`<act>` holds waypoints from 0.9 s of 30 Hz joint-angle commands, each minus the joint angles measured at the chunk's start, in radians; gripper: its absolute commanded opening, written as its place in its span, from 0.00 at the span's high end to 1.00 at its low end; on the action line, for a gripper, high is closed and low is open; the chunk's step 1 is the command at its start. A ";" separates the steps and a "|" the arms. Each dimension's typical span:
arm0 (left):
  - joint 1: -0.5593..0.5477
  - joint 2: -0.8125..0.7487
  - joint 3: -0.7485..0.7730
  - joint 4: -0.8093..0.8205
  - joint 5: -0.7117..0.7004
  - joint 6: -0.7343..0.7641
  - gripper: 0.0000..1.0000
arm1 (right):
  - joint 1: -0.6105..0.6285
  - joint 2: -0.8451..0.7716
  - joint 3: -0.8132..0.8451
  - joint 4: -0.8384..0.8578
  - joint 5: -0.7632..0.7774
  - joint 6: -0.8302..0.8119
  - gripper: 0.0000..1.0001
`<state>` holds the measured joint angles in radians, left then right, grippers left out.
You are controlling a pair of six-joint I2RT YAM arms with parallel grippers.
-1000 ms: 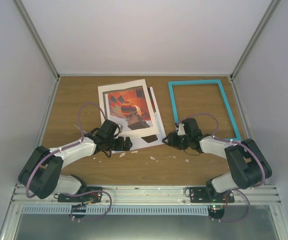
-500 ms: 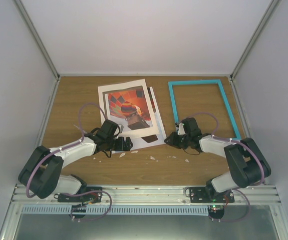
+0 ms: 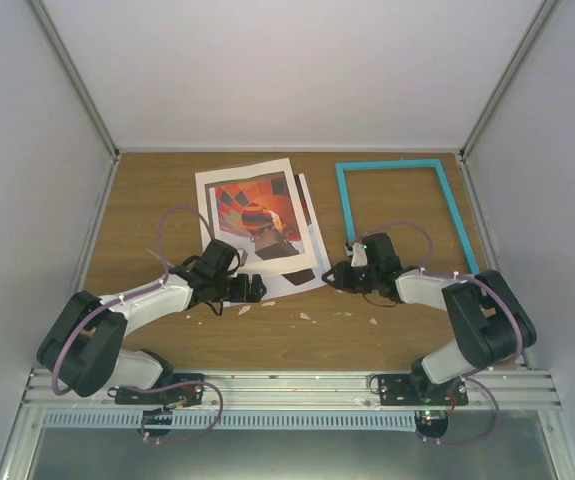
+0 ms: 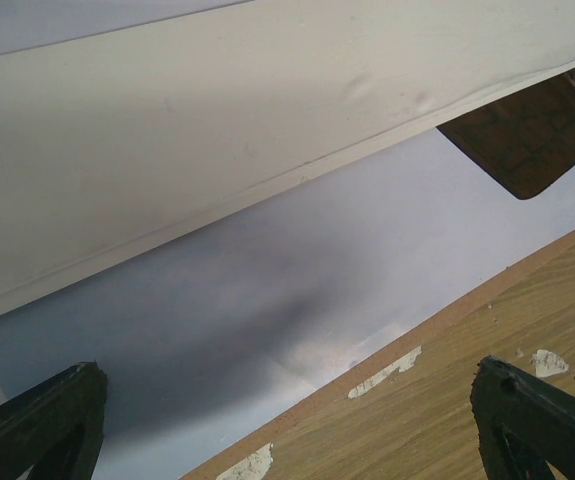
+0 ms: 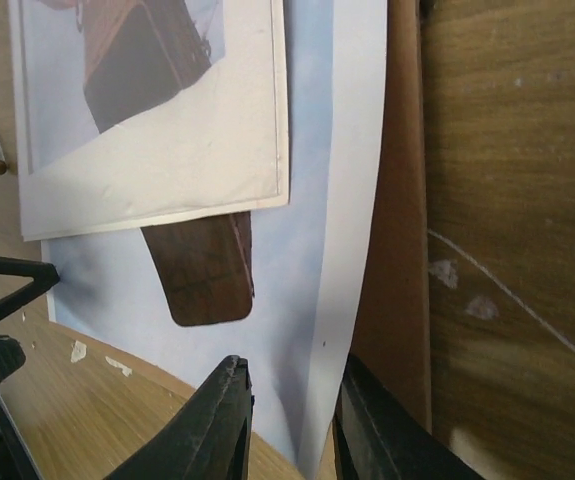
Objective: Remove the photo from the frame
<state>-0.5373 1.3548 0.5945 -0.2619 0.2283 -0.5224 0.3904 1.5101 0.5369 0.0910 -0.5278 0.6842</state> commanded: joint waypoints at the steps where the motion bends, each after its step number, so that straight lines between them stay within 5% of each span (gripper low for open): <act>1: -0.013 0.028 -0.029 -0.036 0.031 0.000 0.01 | -0.026 0.039 0.034 0.090 -0.046 -0.037 0.76; 9: -0.013 0.022 -0.034 -0.043 0.031 0.002 0.01 | -0.097 0.143 0.097 0.136 -0.163 -0.090 0.69; 27: -0.013 0.016 -0.039 -0.040 0.039 0.012 0.01 | -0.125 0.422 0.341 0.181 -0.253 -0.083 0.73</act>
<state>-0.5373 1.3548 0.5938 -0.2607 0.2306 -0.5194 0.2893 1.8767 0.8249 0.2230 -0.7586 0.5941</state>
